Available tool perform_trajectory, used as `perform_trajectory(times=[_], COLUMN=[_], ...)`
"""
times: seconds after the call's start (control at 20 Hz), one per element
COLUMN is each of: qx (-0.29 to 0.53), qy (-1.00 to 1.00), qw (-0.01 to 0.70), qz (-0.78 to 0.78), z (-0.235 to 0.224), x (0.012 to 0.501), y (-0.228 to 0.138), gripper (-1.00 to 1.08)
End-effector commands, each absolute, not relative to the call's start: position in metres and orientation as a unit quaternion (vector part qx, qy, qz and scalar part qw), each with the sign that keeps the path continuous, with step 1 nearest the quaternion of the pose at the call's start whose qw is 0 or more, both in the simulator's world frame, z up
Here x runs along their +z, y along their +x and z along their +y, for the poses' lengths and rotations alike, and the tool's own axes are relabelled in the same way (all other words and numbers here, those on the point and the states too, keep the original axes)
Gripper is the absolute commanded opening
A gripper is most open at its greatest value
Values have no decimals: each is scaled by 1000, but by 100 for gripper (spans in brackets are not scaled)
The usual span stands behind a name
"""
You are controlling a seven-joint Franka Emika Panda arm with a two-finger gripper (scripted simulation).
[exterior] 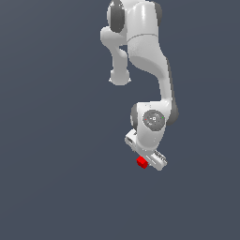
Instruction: Lift up the red cube by 0.2 meters.
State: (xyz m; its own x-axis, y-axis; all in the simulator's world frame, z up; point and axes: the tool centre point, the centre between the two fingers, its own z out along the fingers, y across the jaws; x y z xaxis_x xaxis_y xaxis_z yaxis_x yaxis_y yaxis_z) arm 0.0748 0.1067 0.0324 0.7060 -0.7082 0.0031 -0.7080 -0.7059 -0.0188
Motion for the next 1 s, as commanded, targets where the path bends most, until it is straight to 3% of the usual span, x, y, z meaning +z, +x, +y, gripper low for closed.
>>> perform_trajectory(times=[0.0, 0.2, 0.25, 0.95], qx=[0, 0, 0, 0], qy=[-918, -917, -917, -917], qw=[0, 0, 0, 0], qz=[397, 399, 399, 399], z=[94, 94, 94, 94], x=[21, 20, 20, 25], y=[73, 75, 75, 74], gripper=[100, 100, -100, -100])
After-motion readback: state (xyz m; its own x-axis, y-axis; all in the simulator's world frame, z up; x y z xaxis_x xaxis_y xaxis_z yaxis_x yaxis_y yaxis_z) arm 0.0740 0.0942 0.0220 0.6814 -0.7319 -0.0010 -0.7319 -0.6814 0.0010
